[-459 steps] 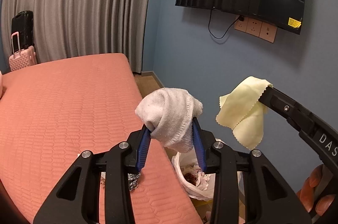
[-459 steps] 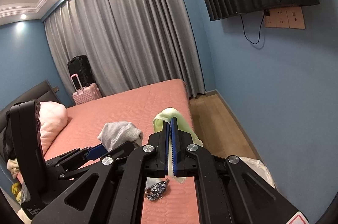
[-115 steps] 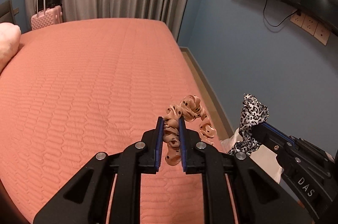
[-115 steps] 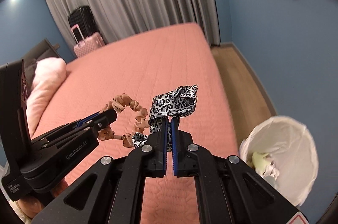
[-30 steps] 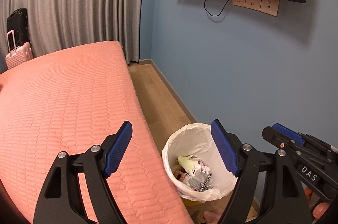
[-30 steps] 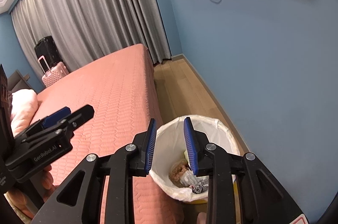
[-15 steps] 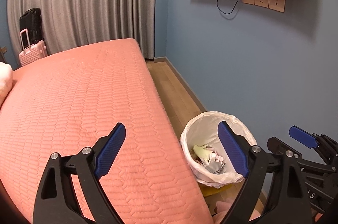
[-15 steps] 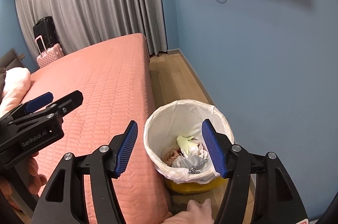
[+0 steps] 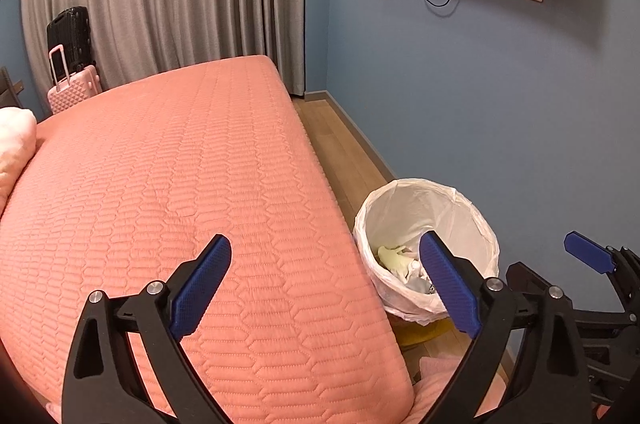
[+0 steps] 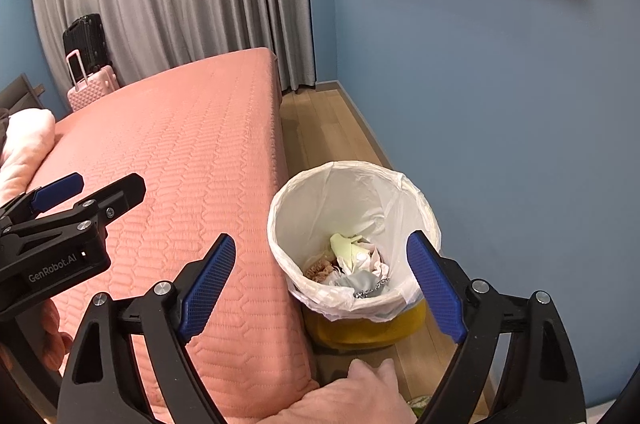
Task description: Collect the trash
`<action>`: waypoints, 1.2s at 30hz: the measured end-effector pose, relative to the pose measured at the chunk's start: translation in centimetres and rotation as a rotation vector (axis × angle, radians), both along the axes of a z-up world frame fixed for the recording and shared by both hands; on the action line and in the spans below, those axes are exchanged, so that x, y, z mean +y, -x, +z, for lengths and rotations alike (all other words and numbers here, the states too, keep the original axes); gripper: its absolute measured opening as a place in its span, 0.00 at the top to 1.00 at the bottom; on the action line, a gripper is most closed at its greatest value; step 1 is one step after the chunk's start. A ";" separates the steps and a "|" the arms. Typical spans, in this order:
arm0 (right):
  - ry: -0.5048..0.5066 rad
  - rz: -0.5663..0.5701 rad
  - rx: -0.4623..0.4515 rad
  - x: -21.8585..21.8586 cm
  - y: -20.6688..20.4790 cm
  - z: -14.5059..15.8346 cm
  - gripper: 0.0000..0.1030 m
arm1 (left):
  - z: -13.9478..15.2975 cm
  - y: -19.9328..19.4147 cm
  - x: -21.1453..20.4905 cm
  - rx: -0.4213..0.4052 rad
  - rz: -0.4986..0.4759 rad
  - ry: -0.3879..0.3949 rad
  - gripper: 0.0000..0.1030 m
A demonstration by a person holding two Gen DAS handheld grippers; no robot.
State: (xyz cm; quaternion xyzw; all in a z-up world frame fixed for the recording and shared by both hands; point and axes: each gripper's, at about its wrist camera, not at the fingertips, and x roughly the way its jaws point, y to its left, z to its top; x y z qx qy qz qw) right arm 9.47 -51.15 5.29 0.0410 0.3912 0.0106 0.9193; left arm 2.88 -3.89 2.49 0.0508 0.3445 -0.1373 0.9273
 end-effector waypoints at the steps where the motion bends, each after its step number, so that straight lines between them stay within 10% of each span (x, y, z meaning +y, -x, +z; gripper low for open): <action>1: 0.004 0.006 0.001 0.1 0.2 -0.2 0.17 | -0.1 0.1 0.0 0.002 0.003 -0.002 0.12; 4: 0.020 0.008 0.010 0.3 0.4 -0.7 0.06 | -0.4 0.4 0.2 0.008 0.011 -0.002 0.11; 36: 0.089 -0.061 0.024 -1.6 1.5 -1.1 0.06 | -2.1 2.0 -1.2 0.058 0.006 -0.039 0.07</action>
